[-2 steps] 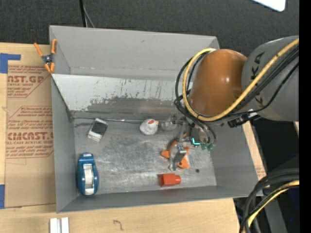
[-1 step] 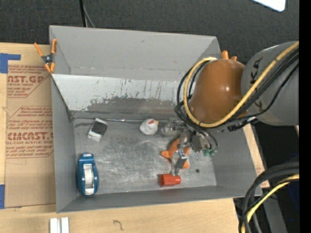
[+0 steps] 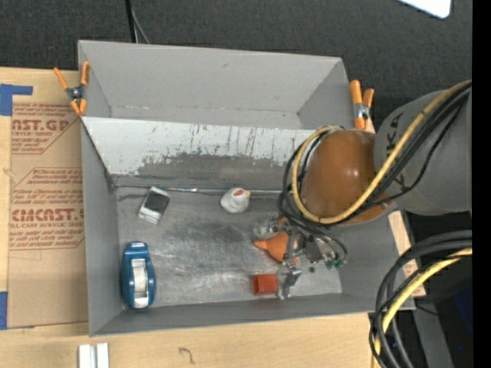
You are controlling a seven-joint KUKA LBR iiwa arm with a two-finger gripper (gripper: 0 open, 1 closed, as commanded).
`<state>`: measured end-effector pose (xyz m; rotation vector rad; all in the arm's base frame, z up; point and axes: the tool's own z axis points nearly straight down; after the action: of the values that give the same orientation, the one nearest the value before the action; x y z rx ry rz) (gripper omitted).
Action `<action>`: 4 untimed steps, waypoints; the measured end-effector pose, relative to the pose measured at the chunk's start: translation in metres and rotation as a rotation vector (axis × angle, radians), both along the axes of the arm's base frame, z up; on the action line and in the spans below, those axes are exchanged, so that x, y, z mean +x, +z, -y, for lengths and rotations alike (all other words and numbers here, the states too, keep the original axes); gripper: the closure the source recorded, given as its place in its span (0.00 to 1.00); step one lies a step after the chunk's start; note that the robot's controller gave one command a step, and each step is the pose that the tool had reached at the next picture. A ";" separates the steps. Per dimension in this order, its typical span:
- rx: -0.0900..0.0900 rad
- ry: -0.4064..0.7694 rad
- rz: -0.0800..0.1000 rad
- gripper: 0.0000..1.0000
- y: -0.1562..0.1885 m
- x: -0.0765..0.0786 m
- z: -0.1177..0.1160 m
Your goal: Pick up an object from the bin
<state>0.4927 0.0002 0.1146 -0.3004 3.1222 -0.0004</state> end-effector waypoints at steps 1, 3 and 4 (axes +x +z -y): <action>0.001 0.289 -0.005 1.00 -0.030 -0.010 -0.006; 0.001 0.278 -0.010 1.00 0.011 -0.006 0.000; 0.001 0.274 -0.009 1.00 0.025 -0.005 0.001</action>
Offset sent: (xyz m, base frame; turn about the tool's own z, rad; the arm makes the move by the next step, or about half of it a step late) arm 0.0000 0.0000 0.0000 0.0000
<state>0.4881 -0.0011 0.1399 -0.7263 3.0603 0.0028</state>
